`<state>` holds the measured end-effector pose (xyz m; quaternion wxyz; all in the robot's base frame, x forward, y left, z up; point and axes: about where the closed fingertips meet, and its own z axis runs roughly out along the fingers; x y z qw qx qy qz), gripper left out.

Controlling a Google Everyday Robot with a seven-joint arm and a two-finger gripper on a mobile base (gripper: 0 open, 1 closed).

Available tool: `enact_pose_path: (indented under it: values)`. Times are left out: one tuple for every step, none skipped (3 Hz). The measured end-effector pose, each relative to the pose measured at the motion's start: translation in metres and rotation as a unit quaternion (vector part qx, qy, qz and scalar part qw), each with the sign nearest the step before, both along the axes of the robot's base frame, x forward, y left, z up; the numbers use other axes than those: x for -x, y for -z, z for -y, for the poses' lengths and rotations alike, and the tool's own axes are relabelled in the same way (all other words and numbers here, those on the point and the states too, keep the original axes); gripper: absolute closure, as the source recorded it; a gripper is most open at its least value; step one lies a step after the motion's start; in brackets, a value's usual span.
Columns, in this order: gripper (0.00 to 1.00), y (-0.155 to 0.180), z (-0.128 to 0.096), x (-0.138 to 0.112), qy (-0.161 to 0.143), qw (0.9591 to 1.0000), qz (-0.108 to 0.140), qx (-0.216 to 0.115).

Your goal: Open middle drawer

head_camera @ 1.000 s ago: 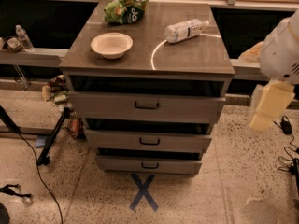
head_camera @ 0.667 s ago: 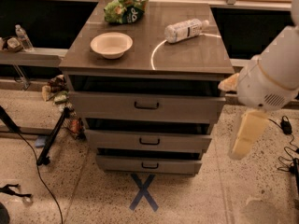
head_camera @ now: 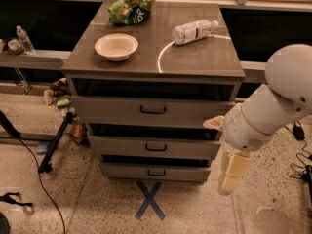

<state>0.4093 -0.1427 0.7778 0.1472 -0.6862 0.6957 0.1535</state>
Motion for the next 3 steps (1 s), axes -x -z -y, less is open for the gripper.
enact_pose_path:
  values:
    - [0.0, 0.004, -0.001, 0.0, -0.003, 1.0, -0.001, -0.003]
    - [0.0, 0.016, -0.009, -0.004, 0.007, 0.9994, 0.021, -0.028]
    - [0.0, 0.053, -0.032, -0.011, -0.001, 0.9978, 0.055, -0.037]
